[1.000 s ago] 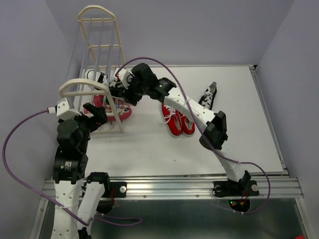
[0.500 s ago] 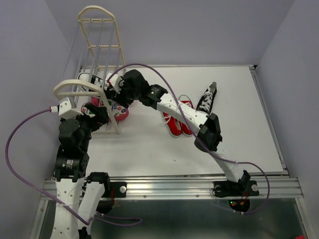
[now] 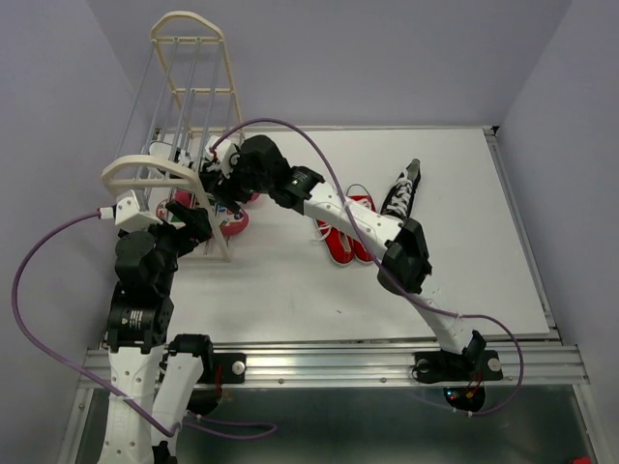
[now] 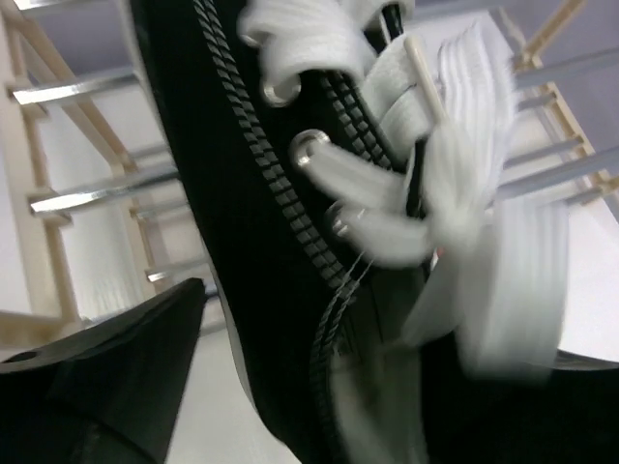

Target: Place and organize the shoes onto the shoe shelf

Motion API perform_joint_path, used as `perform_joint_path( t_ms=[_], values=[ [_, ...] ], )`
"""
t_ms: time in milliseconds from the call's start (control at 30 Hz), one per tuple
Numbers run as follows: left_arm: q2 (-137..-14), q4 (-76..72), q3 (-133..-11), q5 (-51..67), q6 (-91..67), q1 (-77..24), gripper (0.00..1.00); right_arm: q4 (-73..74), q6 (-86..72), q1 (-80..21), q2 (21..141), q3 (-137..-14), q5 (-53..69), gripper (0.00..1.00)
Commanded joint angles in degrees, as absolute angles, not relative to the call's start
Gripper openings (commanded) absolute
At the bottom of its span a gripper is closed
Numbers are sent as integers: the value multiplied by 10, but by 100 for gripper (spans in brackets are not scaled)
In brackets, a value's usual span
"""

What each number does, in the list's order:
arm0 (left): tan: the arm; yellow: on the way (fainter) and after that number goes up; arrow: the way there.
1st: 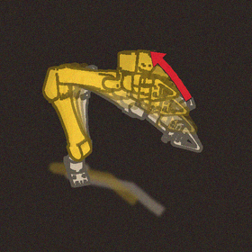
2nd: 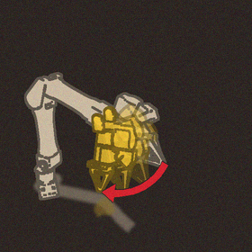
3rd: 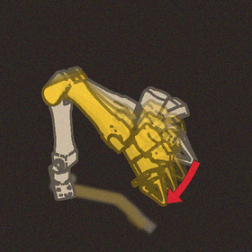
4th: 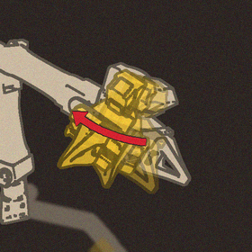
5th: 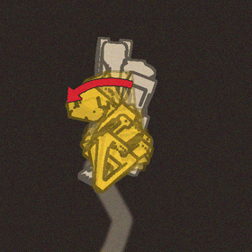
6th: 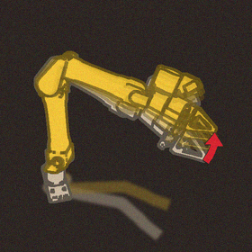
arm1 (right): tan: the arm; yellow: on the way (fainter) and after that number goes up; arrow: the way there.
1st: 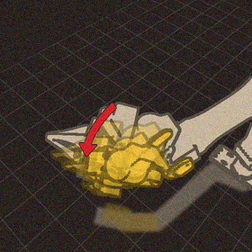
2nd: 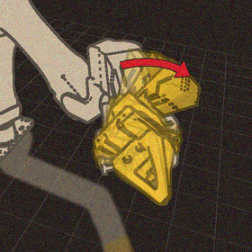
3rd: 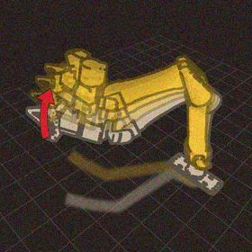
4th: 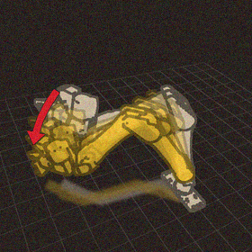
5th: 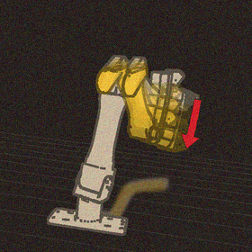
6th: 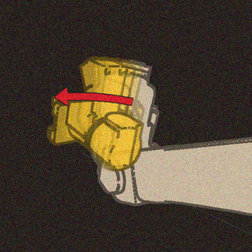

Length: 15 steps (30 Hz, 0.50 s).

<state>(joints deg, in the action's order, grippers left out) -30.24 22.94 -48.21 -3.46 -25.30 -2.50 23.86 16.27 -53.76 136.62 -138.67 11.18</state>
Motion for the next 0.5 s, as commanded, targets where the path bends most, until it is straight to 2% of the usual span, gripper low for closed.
perform_joint_path(
  t_ms=[0, 67, 133, 467],
  values=[
    [-293, 205, -475, -37, -243, -22, 99, 116, 94, -548, 1327, -1378, 178, 89],
    [-292, 205, -475, -36, -245, -22, 99, 106, 87, -548, 1323, -1364, 178, 92],
    [-290, 205, -475, -35, -246, -22, 99, 102, 78, -548, 1318, -1354, 174, 100],
    [-287, 204, -474, -37, -250, -22, 99, 65, 50, -548, 1260, -1275, 124, 100]
  ],
)
